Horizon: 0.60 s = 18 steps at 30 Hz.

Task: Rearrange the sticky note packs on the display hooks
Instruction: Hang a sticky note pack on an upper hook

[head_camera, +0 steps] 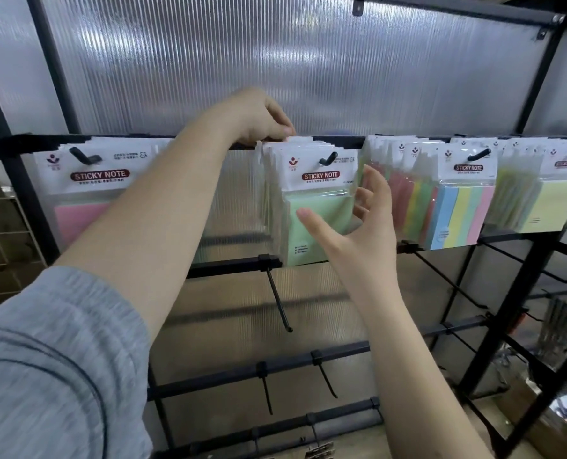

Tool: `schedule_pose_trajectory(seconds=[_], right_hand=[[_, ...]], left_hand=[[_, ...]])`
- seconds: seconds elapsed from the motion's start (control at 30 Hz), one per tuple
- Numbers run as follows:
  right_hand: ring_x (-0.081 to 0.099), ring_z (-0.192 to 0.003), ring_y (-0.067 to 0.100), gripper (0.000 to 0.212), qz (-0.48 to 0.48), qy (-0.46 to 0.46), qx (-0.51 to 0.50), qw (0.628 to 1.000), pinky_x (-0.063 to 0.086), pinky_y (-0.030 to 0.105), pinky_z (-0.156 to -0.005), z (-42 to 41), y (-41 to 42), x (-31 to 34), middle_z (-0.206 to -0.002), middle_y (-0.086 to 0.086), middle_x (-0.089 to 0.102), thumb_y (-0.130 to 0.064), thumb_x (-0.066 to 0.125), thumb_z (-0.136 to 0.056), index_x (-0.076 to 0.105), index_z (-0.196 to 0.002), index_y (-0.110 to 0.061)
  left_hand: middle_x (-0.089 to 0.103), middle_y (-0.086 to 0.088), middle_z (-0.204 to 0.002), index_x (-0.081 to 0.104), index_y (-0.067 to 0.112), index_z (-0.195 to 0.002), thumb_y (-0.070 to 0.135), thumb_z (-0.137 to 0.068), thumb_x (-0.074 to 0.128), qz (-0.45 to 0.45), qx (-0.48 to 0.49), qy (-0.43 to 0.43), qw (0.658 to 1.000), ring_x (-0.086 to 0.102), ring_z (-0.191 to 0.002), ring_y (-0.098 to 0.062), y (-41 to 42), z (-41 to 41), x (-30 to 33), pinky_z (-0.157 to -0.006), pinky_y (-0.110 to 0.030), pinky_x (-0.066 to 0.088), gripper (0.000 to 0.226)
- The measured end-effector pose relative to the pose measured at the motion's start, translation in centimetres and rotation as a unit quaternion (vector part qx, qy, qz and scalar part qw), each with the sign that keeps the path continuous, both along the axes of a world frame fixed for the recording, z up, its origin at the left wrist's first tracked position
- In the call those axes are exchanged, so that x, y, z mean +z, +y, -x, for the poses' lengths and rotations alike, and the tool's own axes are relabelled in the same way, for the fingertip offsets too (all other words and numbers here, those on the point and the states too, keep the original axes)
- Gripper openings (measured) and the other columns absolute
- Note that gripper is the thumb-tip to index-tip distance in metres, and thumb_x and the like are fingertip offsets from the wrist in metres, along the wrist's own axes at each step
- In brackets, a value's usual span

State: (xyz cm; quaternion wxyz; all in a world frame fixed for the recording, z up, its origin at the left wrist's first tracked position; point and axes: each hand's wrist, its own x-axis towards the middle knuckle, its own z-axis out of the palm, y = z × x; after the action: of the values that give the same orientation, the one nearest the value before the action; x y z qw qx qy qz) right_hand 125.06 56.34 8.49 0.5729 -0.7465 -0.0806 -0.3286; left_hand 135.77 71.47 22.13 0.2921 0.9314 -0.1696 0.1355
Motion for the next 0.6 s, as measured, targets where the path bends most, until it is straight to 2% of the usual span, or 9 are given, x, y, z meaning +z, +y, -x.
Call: schedule_pose_trajectory(seconds=[0.07,0.13,0.2,0.27,0.33,0.47,0.6], right_hand=[[0.039,-0.129,0.007,0.104,0.035,0.004,-0.003,0.999,0.038,0.028,-0.104,0.0,0.3,0.0,-0.14,-0.008,0.04,-0.051,0.08,-0.063,0.021,-0.146,-0.03],[0.036,-0.128,0.002,0.109,0.051,0.006,-0.004,0.999,0.033,0.022,-0.098,-0.1,0.6,-0.2,-0.142,-0.01,0.038,-0.048,0.083,-0.061,0.018,-0.147,-0.032],[0.031,-0.12,-0.008,0.11,0.053,0.008,-0.006,0.999,0.028,0.015,-0.093,-0.2,0.8,-0.3,-0.142,-0.013,0.036,-0.043,0.084,-0.062,0.015,-0.148,-0.034],[0.026,-0.112,-0.015,0.109,0.052,0.008,-0.007,0.999,0.025,0.009,-0.088,-0.3,0.9,-0.4,-0.141,-0.015,0.036,-0.04,0.084,-0.064,0.014,-0.148,-0.034],[0.027,-0.112,-0.013,0.109,0.054,0.007,-0.007,0.998,0.025,0.012,-0.091,-0.4,0.9,-0.4,-0.141,-0.013,0.037,-0.038,0.084,-0.066,0.014,-0.149,-0.032],[0.031,-0.119,-0.008,0.108,0.067,0.01,-0.011,0.998,0.025,0.016,-0.093,-0.3,0.9,-0.2,-0.143,-0.012,0.037,-0.037,0.082,-0.068,0.012,-0.149,-0.031],[0.023,-0.106,-0.018,0.108,0.072,0.012,-0.018,0.997,0.024,0.016,-0.092,-0.1,0.9,-0.1,-0.143,-0.012,0.035,-0.037,0.082,-0.069,0.011,-0.15,-0.032]], left_hand=[[0.061,0.013,-0.086,0.068,0.031,-0.085,0.029,-0.082,0.071,-0.023,0.015,0.0,1.0,0.053,-0.083,-0.007,0.0,-0.1,0.1,-0.062,-0.02,0.039,0.004],[0.063,0.01,-0.09,0.069,0.032,-0.085,0.032,-0.081,0.072,-0.032,0.015,0.022,0.999,0.054,-0.086,-0.009,0.2,-0.2,0.2,-0.064,-0.021,0.044,0.005],[0.065,0.007,-0.09,0.072,0.029,-0.086,0.028,-0.082,0.072,-0.024,0.023,0.028,0.999,0.057,-0.087,-0.013,0.1,-0.1,0.1,-0.064,-0.021,0.047,0.005],[0.066,0.004,-0.09,0.073,0.023,-0.087,0.02,-0.081,0.073,-0.024,0.036,0.014,0.999,0.058,-0.087,-0.014,-0.2,-0.1,-0.1,-0.06,-0.02,0.044,0.007],[0.067,0.001,-0.093,0.072,0.021,-0.083,0.015,-0.08,0.072,-0.023,0.053,-0.005,0.998,0.06,-0.089,-0.016,-0.6,-0.1,-0.4,-0.06,-0.02,0.041,0.007],[0.068,-0.003,-0.098,0.071,0.019,-0.082,0.014,-0.081,0.071,-0.003,0.078,-0.029,0.997,0.06,-0.093,-0.017,-1.0,-0.4,-0.8,-0.071,-0.025,0.043,0.005],[0.067,-0.004,-0.105,0.07,0.018,-0.091,0.01,-0.085,0.065,-0.018,0.078,-0.049,0.996,0.057,-0.092,-0.015,-0.9,0.3,-0.6,-0.073,-0.025,0.041,0.012]])
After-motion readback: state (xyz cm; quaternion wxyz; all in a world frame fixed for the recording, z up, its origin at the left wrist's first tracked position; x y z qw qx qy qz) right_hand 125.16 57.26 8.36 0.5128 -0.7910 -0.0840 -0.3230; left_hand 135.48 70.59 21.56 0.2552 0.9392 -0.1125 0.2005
